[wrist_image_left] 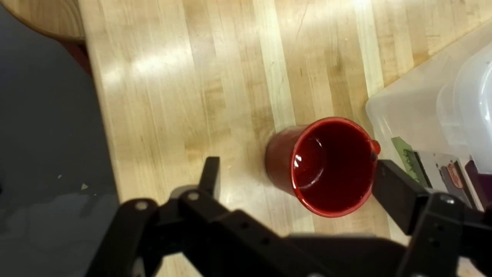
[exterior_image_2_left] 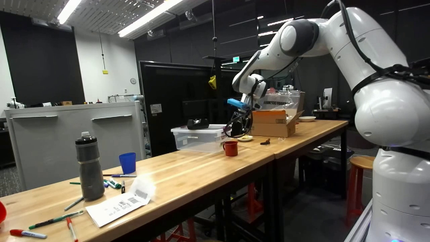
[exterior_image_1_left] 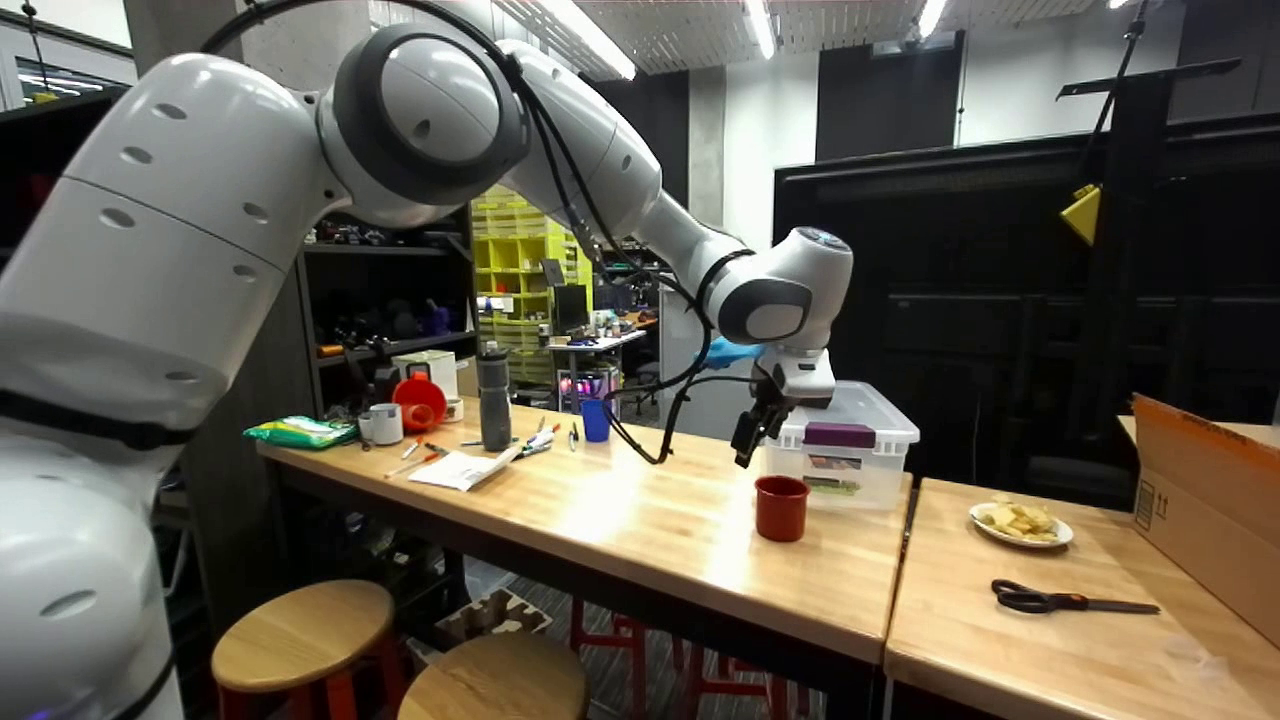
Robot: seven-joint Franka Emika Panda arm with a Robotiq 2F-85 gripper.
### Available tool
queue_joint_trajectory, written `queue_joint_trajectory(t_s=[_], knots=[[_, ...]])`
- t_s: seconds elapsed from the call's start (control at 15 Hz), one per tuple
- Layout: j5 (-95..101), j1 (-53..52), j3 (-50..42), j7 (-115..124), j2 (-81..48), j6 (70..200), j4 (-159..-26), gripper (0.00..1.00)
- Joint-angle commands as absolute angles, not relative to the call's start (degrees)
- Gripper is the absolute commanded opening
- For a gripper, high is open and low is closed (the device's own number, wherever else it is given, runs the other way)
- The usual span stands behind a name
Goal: Move the red cup to the left
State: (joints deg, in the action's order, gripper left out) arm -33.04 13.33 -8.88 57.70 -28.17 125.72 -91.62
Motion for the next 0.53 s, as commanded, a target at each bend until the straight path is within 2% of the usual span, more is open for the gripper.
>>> queue_joint_trajectory(t_s=[0.0,0.2,0.47], knots=[[-33.9,14.3,-7.6,59.4,-31.2,117.8,-85.6,1.00],[-33.3,14.2,-8.3,61.4,-33.8,115.9,-82.2,1.00],[-30.3,14.1,-10.6,66.4,-38.3,120.7,-78.7,1.00]])
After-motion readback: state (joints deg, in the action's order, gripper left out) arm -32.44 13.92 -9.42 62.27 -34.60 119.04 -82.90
